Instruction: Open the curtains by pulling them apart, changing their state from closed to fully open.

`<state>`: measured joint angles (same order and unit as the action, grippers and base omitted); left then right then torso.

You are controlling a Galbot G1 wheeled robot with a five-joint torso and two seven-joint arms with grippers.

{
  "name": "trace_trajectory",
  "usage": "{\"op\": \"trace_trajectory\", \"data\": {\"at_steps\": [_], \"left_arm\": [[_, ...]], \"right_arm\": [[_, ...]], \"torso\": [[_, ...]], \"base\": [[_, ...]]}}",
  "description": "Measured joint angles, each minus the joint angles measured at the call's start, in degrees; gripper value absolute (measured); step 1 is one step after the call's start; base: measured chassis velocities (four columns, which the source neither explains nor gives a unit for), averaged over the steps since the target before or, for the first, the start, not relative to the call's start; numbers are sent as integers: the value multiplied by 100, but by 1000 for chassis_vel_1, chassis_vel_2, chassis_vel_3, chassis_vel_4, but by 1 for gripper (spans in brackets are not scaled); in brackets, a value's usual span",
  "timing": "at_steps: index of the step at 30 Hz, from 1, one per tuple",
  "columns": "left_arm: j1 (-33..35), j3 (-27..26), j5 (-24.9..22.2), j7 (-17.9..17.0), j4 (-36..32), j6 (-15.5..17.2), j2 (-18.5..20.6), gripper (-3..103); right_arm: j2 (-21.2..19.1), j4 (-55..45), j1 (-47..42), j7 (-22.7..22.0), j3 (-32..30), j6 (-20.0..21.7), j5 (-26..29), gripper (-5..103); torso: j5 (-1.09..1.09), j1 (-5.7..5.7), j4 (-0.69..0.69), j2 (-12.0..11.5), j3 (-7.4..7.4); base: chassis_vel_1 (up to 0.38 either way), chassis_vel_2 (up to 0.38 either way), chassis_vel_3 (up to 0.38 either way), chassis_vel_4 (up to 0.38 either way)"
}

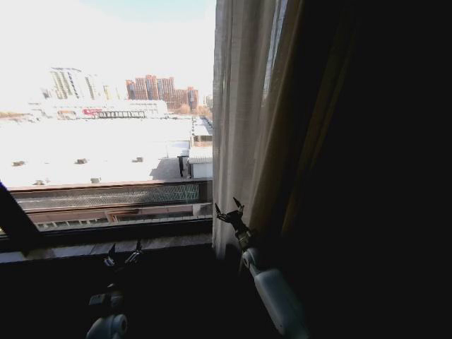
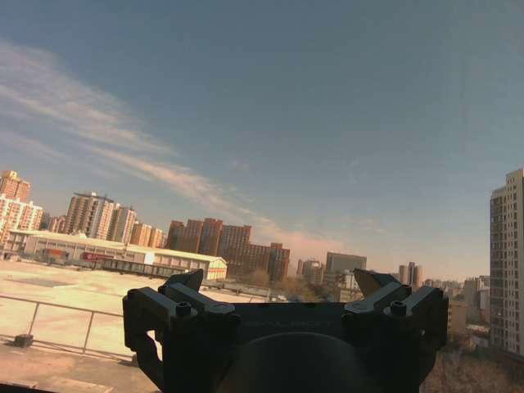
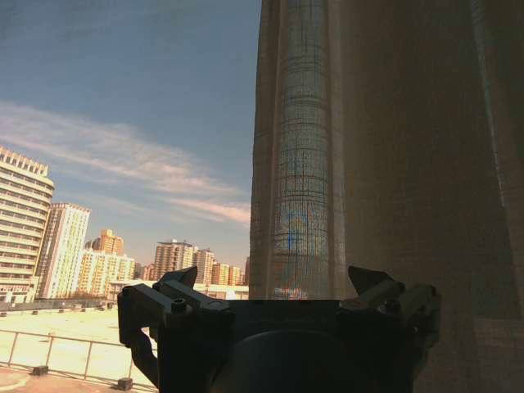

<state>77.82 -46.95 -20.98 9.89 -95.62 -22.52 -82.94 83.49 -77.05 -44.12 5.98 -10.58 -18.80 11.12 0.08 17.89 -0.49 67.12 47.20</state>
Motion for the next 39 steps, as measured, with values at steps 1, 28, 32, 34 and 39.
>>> {"op": "trace_trajectory", "data": {"at_steps": [1,28,32,34,39], "left_arm": [[0,0,0,0,0,0,0,100],[0,0,0,0,0,0,0,100],[0,0,0,0,0,0,0,100],[0,0,0,0,0,0,0,100],[0,0,0,0,0,0,0,100]], "right_arm": [[61,99,85,-13,-1,-1,-33,100],[327,769,619,107,-5,-64,40,46],[327,724,564,403,-34,-130,34,35],[340,727,545,577,-56,-202,64,24],[350,752,541,807,-97,-196,200,8]], "torso": [[0,0,0,0,0],[0,0,-2,0,0],[0,0,-1,0,0],[0,0,-1,0,0],[0,0,-1,0,0]], "base": [[0,0,0,0],[0,0,0,0],[0,0,0,0],[0,0,0,0],[0,0,0,0]]}}
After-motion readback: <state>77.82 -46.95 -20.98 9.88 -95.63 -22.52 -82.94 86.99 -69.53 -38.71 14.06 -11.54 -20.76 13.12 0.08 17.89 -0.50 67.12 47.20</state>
